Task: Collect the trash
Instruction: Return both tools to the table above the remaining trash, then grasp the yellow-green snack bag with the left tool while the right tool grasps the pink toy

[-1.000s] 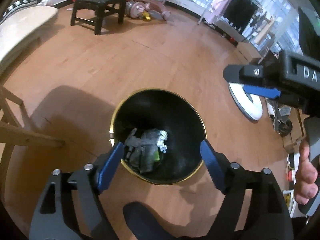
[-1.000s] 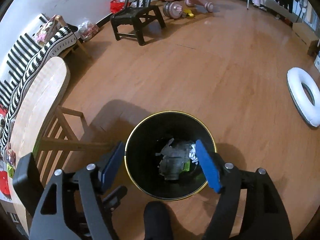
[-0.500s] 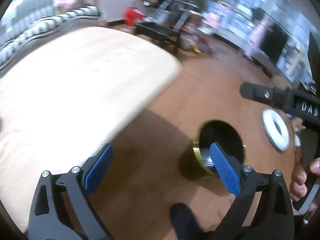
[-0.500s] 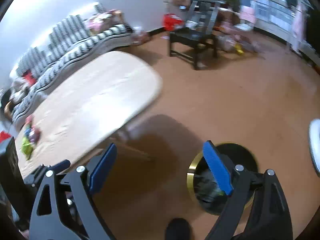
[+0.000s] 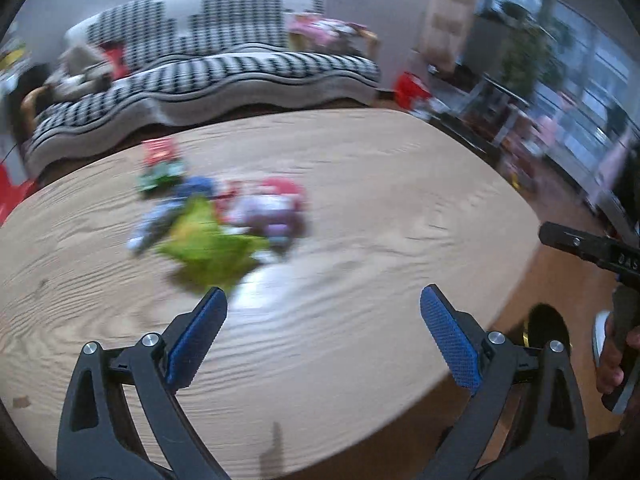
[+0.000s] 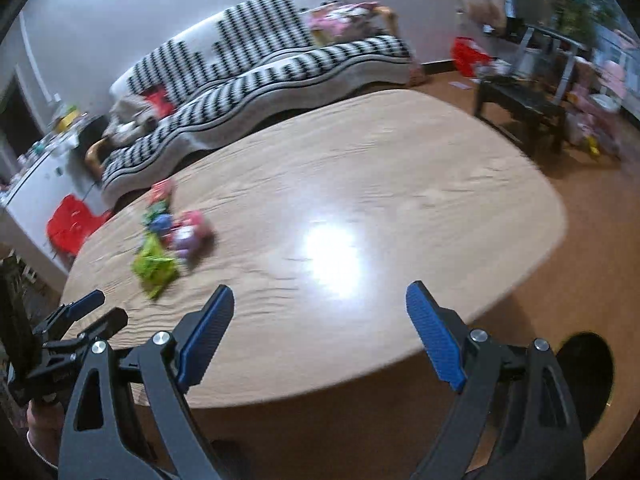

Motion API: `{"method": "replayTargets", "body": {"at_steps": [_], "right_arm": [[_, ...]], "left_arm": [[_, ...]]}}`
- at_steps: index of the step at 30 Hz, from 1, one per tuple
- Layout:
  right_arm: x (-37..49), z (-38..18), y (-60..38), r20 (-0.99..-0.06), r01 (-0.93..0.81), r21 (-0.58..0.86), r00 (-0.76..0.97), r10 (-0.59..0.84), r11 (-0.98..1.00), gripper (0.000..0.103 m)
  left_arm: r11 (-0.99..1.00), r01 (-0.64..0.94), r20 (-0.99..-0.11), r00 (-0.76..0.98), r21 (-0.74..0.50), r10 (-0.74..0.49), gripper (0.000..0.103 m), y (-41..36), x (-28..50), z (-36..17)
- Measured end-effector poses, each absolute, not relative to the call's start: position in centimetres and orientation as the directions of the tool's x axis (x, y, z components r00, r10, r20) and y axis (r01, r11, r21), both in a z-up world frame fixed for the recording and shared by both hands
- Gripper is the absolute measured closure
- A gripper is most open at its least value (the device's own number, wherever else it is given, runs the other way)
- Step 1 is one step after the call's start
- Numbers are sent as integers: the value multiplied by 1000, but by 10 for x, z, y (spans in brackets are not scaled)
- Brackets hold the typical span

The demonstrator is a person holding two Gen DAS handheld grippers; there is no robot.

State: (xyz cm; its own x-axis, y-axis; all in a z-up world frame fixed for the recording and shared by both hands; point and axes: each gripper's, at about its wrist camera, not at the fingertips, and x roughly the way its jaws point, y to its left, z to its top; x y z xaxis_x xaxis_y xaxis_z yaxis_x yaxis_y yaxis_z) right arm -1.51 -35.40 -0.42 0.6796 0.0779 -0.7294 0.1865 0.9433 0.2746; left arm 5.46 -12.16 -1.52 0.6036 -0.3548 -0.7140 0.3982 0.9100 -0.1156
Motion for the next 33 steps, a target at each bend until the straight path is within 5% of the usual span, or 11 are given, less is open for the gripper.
{"method": "replayTargets", "body": {"at_steps": [10, 30, 33], "right_arm": [[58, -18, -269, -730, 61, 315, 654, 201, 947, 18], [203, -97, -229, -750, 113, 526, 529, 397, 843, 18], [212, -98, -220, -747, 87, 523, 526, 406, 848, 27]], "left_arm": [[952, 287, -721, 636, -109, -274, 8, -51, 84, -33], [964, 216, -788, 562, -154, -252, 8, -82, 175, -95], [964, 217, -785, 565, -156, -254, 9, -83, 177, -94]]}}
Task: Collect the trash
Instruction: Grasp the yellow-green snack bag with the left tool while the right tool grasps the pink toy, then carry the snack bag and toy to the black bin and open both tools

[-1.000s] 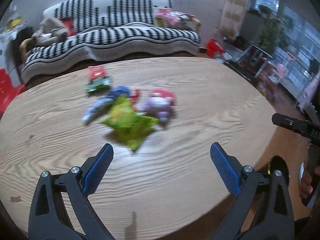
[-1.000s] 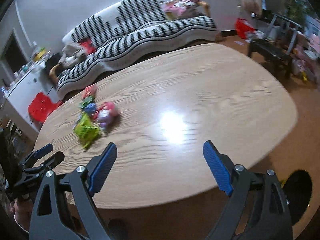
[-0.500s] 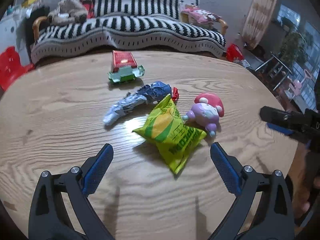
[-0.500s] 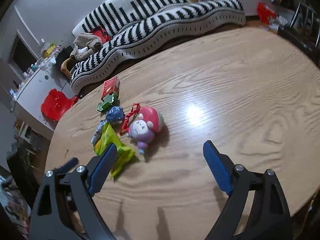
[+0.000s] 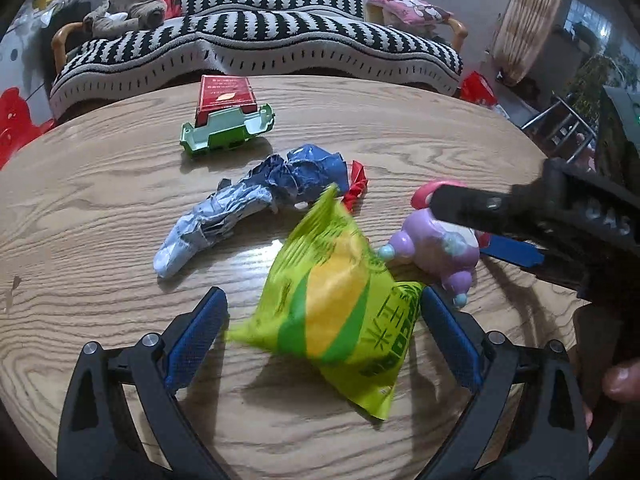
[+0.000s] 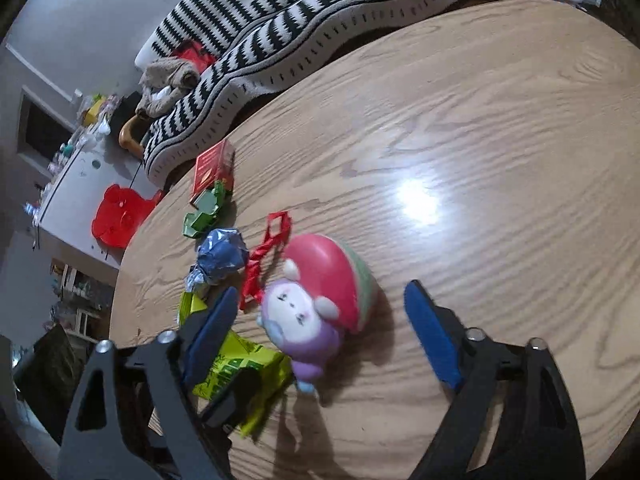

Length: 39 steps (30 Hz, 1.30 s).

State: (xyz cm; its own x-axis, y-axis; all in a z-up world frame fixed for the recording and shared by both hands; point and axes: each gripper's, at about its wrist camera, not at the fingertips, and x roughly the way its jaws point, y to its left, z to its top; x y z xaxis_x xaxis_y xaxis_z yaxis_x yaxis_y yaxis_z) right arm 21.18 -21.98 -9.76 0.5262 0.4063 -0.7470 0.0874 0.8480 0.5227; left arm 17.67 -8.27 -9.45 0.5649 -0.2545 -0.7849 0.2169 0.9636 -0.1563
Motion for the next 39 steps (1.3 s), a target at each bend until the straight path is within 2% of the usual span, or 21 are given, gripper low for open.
{"method": "replayTargets", "body": {"at_steps": [1, 2, 3, 4, 8, 15, 18, 25, 30, 39], "right_arm": [[212, -99, -216, -748, 75, 518, 522, 409, 852, 39], [212, -100, -214, -752, 66, 512, 516, 410, 856, 48], [210, -100, -211, -753, 54, 504, 516, 408, 862, 50], [208, -99, -212, -752, 52, 499, 521, 403, 865, 53], [196, -88, -213, -754, 50, 471, 541, 373, 881, 57], [161, -55, -221, -739, 24, 420, 590, 326, 907, 58], [135, -39, -222, -740, -1, 364, 608, 289, 932, 58], [80, -14, -236, -742, -41, 262, 630, 229, 964, 58], [37, 0, -272, -736, -9, 215, 656, 168, 976, 58], [-33, 14, -367, -727, 142, 189, 686, 41, 972, 58]], "left_arm": [[961, 214, -782, 564, -173, -266, 14, -81, 177, -95], [959, 217, -780, 561, -182, -275, 19, -81, 178, -94], [958, 221, -779, 562, -183, -278, 22, -80, 177, -94], [955, 232, -776, 562, -186, -287, 33, -81, 176, -92], [951, 258, -780, 554, -172, -291, 41, -86, 168, -85], [952, 277, -766, 580, -132, -276, 43, -76, 144, -59], [952, 296, -753, 607, -84, -255, 43, -72, 129, -46], [948, 311, -764, 597, -60, -244, 43, -70, 93, -30], [936, 336, -745, 598, -103, -296, 43, -85, 71, -13], [881, 456, -711, 576, -129, -403, 43, -167, 41, 0]]}}
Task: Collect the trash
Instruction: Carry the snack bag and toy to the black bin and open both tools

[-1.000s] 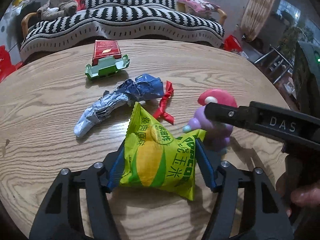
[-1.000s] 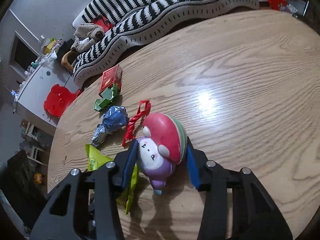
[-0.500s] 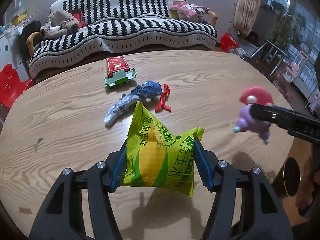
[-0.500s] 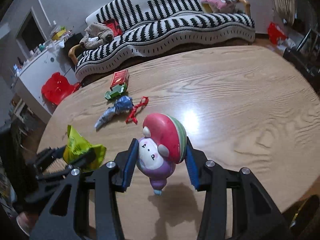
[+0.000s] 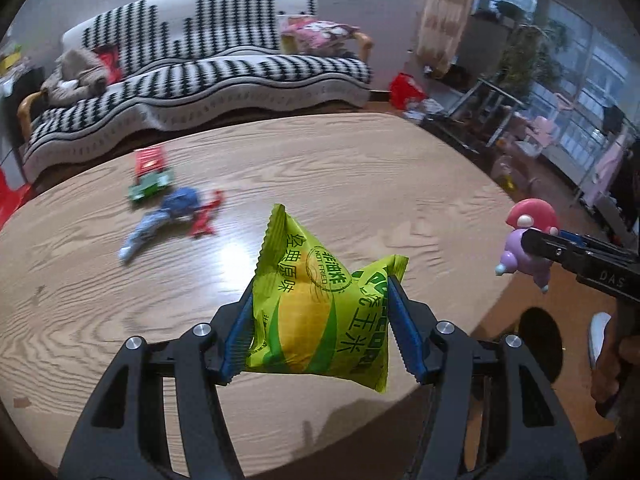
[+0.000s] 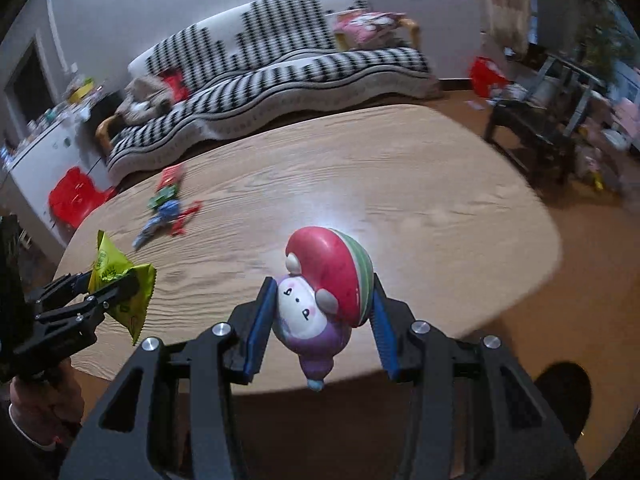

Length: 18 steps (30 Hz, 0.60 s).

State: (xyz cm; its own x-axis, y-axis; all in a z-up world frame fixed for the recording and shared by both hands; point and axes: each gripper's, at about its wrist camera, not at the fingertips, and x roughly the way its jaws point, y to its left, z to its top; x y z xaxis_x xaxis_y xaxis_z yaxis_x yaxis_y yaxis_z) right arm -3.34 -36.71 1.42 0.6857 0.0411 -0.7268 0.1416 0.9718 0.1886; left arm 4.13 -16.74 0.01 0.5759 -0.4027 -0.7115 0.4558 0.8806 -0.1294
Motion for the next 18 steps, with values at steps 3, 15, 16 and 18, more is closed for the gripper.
{"method": "replayTargets", "body": {"at_steps": [3, 15, 16, 18], "right_arm": [[-60, 16, -405, -728, 203, 180, 685, -9, 962, 58], [-201, -24, -577, -795, 540, 181, 573, -201, 822, 57], [-216, -34, -595, -813, 588, 185, 542, -213, 788, 57], [-232, -46, -612, -832, 627, 190, 511, -215, 756, 57]], "left_arm": [[854, 502, -705, 555, -137, -440, 43, -203, 32, 0], [644, 735, -683, 360, -213, -636, 43, -381, -39, -29], [616, 754, -684, 326, -228, -652, 43, -400, -47, -34], [561, 787, -689, 260, -254, -677, 43, -437, -65, -47]]}}
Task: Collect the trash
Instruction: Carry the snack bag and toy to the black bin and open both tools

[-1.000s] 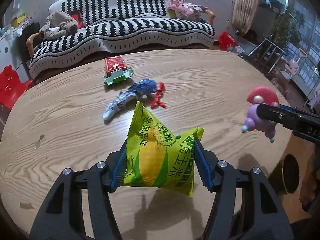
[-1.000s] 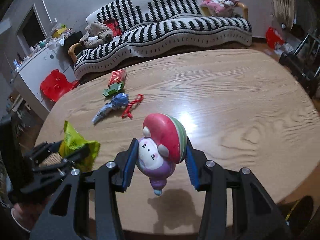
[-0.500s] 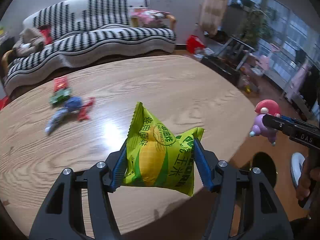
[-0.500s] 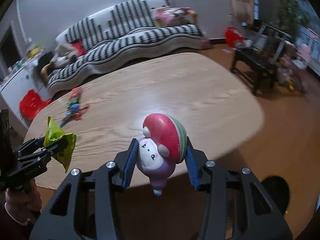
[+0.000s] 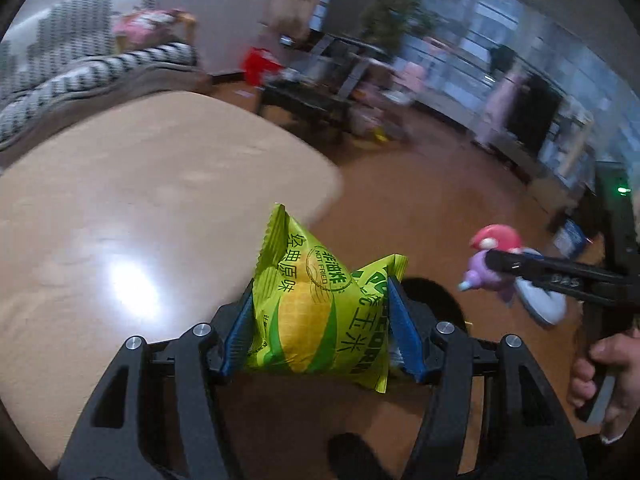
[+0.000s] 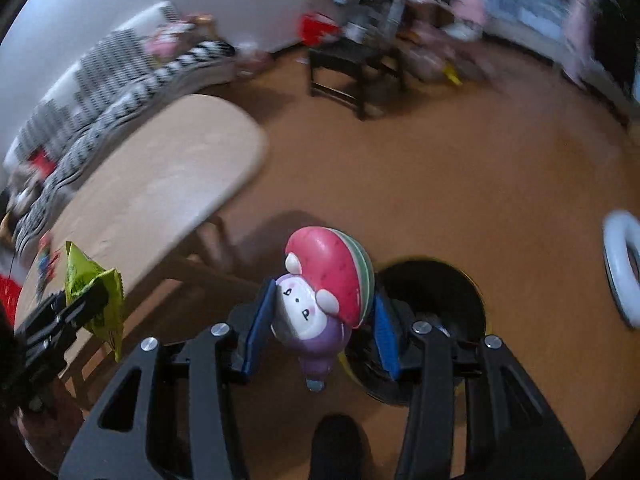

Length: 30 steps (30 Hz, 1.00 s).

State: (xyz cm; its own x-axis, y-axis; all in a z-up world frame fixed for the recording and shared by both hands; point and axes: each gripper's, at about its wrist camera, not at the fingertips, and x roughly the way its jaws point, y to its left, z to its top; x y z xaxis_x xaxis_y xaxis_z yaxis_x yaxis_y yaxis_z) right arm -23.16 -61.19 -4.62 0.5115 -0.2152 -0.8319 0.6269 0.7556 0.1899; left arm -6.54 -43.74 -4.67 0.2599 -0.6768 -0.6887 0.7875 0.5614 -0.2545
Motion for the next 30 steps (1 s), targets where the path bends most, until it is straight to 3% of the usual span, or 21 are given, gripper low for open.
{"method": "replayTargets", "body": {"at_steps": [8, 18, 21, 23, 24, 30], "right_arm": [[-280, -80, -673, -879, 748, 209, 425, -214, 630, 56], [-283, -94, -696, -894, 789, 198, 389, -223, 581, 54], [-284, -97, -702, -899, 804, 186, 371, -233, 565, 49], [-283, -98, -705, -903, 815, 170, 355, -244, 553, 35], [-284, -97, -705, -901, 817, 167, 354, -251, 552, 30], [-277, -93, -697, -895, 813, 149, 352, -273, 562, 28]], "left_arm": [[398, 867, -723, 66, -300, -688, 43, -535, -123, -98], [351, 875, -768, -36, -333, -639, 42, -595, -138, -146], [344, 877, -777, -49, -334, -628, 33, -604, -138, -154], [348, 876, -774, -43, -333, -632, 17, -604, -137, -157], [350, 875, -768, -38, -335, -639, 17, -605, -135, -158], [377, 862, -759, -14, -339, -651, 16, -599, -128, -151]]}}
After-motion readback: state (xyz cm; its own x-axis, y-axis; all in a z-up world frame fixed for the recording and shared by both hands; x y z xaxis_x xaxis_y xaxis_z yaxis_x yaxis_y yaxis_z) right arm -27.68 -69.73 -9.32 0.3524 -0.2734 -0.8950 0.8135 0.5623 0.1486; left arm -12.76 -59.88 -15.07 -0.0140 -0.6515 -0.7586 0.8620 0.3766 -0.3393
